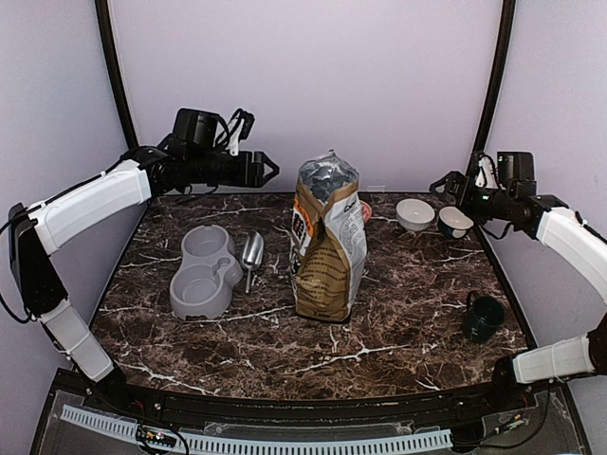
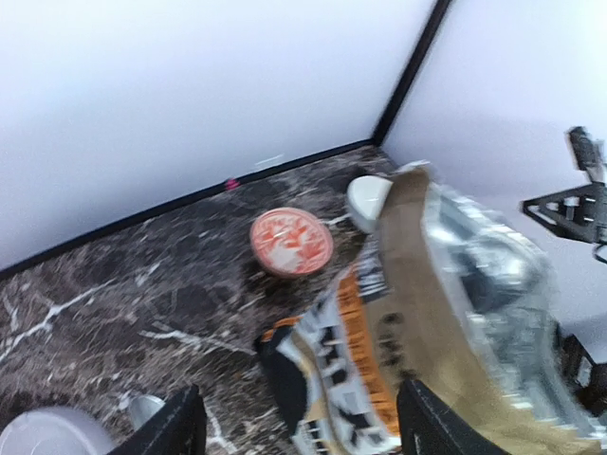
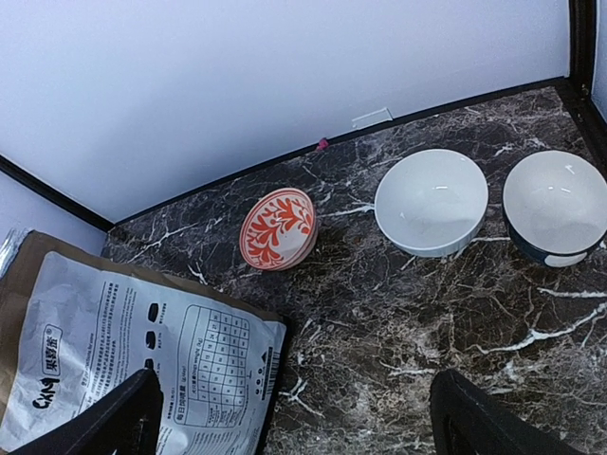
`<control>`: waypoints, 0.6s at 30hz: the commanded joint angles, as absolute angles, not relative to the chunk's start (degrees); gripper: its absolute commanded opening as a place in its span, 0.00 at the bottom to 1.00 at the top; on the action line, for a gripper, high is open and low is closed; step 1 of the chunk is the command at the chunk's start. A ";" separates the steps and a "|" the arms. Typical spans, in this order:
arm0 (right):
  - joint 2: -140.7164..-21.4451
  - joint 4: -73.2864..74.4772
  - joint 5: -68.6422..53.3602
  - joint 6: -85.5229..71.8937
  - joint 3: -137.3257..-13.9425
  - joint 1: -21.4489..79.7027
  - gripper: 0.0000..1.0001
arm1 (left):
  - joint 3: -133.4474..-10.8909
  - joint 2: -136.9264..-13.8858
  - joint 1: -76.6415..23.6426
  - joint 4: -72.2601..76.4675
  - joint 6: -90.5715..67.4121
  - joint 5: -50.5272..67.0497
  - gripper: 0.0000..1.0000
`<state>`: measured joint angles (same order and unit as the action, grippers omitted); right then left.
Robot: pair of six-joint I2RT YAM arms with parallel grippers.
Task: Serve the pet food
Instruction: Move the pet food bowl to the center of the board, then adjust the pet food bag at the center of the board.
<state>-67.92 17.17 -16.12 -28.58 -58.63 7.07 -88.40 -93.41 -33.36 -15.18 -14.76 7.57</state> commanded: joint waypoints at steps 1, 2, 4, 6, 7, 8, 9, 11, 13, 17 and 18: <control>-67.22 15.54 -16.96 -30.32 -59.03 7.17 0.99 | -98.29 -93.59 -39.89 -22.36 -4.03 13.93 0.72; -67.49 15.36 -17.02 -30.64 -58.98 7.34 1.00 | -101.19 -94.72 -41.30 -23.67 -2.63 14.34 0.73; -67.73 14.95 -17.14 -31.05 -59.03 7.71 1.00 | -105.59 -97.43 -43.69 -26.13 -0.28 13.99 0.74; -67.93 14.86 -17.20 -31.32 -59.07 8.27 1.00 | -110.06 -100.63 -45.43 -28.37 1.49 13.09 0.74; -68.05 14.90 -17.15 -31.37 -59.07 8.53 1.00 | -112.60 -102.35 -46.30 -29.54 2.21 12.61 0.74; -68.03 14.98 -17.02 -31.38 -58.99 8.75 1.00 | -114.94 -103.88 -46.96 -30.76 2.85 12.64 0.74; -68.03 15.23 -16.93 -31.30 -58.97 8.93 1.00 | -117.36 -105.58 -47.48 -31.78 3.31 12.86 0.74; -67.75 15.50 -16.60 -31.01 -58.57 9.05 1.00 | -121.72 -109.02 -48.04 -34.05 3.55 13.52 0.73; -67.32 15.92 -15.97 -30.73 -58.09 9.12 1.00 | -126.33 -112.08 -48.08 -37.13 2.68 13.99 0.72; -66.58 16.47 -14.82 -29.88 -57.40 9.09 1.00 | -134.02 -116.81 -48.24 -44.34 1.43 15.18 0.67; -66.47 16.52 -14.64 -29.70 -57.13 9.06 1.00 | -134.37 -117.10 -48.25 -44.82 1.19 15.72 0.67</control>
<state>-67.90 17.15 -16.27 -30.57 -58.46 8.80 -129.47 -116.62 -48.14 -36.38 1.26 13.41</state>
